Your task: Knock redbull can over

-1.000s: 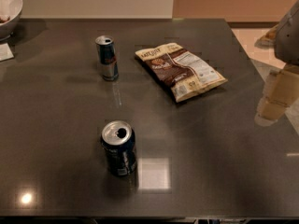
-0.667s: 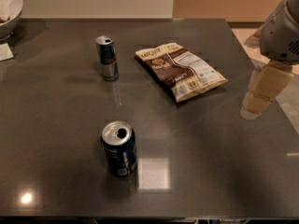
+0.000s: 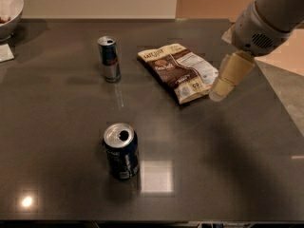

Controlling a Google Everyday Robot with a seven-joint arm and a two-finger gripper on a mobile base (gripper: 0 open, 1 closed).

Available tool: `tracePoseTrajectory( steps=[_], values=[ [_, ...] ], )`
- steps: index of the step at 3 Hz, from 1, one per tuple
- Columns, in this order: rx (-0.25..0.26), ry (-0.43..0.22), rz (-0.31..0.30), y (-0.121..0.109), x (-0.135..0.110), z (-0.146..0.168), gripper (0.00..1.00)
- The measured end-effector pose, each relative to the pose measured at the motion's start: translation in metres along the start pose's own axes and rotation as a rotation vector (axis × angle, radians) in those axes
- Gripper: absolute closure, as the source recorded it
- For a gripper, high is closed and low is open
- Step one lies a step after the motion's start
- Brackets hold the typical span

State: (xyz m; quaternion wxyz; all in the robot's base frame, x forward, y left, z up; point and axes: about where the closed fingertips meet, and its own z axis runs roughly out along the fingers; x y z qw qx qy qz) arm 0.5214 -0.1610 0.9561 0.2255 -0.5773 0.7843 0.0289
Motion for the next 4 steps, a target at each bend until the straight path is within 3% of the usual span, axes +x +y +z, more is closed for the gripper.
tracePoseTrajectory(
  steps=[2,4],
  values=[
    [0.025,-0.139,0.018,-0.041,-0.053,0.046,0.0],
    [0.009,-0.222,0.024,-0.07,-0.103,0.086,0.0]
  ],
)
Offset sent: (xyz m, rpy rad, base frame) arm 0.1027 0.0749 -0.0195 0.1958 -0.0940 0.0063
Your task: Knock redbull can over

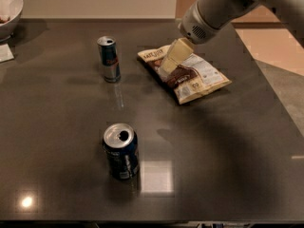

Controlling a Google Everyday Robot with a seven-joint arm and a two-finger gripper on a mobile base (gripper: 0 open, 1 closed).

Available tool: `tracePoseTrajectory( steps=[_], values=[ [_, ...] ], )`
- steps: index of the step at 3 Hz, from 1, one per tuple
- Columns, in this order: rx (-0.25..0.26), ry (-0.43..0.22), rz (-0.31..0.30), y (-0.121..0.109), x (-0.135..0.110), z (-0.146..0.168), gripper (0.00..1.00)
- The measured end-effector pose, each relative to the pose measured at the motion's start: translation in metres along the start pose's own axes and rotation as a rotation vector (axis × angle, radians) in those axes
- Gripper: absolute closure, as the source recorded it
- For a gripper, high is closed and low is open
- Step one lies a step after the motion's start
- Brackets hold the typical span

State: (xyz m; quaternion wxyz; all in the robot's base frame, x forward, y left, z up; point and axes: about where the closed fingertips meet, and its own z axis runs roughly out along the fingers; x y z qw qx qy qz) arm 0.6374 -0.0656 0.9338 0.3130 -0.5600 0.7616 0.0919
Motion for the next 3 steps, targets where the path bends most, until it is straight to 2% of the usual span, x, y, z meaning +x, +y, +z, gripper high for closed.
tracePoseTrajectory(
  steps=[2,3],
  values=[
    [0.006,-0.092,0.021,-0.02,-0.054,0.037,0.0],
    [0.003,-0.122,0.039,-0.029,-0.074,0.055,0.0]
  ],
)
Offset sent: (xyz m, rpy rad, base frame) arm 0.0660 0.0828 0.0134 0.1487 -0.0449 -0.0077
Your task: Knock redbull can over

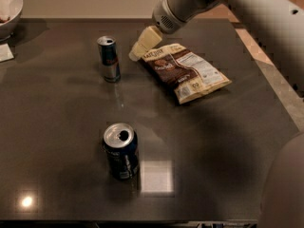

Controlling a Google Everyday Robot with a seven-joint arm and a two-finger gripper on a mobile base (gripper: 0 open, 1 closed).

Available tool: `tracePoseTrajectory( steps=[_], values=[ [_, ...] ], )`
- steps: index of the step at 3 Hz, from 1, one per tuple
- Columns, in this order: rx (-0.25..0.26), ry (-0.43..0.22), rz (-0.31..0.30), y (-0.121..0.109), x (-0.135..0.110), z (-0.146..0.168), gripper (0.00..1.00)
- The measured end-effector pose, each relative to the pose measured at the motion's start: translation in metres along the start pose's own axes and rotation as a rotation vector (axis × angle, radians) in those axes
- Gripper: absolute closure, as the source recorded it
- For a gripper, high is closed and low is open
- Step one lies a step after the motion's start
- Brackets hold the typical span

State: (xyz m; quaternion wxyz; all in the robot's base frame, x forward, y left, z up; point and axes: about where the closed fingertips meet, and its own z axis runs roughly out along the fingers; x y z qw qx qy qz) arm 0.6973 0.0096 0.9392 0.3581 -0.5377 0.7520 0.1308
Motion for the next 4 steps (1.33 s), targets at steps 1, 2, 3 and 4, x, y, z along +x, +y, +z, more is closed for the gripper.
tracePoseTrajectory(
  steps=[1,2,3,4],
  values=[
    [-0.007,-0.022,0.027,-0.005,-0.011,0.02,0.0],
    [-0.025,-0.058,0.036,-0.005,-0.021,0.034,0.0],
    [-0.057,-0.104,0.039,0.003,-0.03,0.04,0.0],
    [-0.057,-0.103,0.039,0.003,-0.03,0.041,0.0]
  ],
)
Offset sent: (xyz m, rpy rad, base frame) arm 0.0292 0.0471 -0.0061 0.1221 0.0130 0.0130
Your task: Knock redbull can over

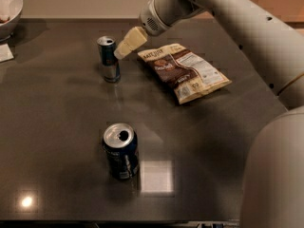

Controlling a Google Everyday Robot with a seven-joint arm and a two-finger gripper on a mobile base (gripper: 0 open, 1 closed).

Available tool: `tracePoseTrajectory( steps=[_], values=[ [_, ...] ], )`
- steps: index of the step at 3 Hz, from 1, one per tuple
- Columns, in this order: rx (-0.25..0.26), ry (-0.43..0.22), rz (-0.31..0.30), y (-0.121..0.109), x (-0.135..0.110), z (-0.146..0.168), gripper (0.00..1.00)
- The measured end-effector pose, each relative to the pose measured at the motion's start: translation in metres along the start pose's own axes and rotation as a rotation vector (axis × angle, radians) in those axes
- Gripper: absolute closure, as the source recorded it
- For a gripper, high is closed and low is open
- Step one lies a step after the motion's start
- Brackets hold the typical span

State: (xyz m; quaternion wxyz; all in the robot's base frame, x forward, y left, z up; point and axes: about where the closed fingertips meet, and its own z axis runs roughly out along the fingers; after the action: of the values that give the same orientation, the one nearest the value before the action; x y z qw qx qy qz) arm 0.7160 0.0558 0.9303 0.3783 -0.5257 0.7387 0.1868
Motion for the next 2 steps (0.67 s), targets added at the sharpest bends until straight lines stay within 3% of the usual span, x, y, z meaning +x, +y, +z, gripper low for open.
tracePoseTrajectory(
  steps=[2],
  values=[
    [-0.034,-0.03,0.02,0.013,0.004,0.025,0.0]
  ],
)
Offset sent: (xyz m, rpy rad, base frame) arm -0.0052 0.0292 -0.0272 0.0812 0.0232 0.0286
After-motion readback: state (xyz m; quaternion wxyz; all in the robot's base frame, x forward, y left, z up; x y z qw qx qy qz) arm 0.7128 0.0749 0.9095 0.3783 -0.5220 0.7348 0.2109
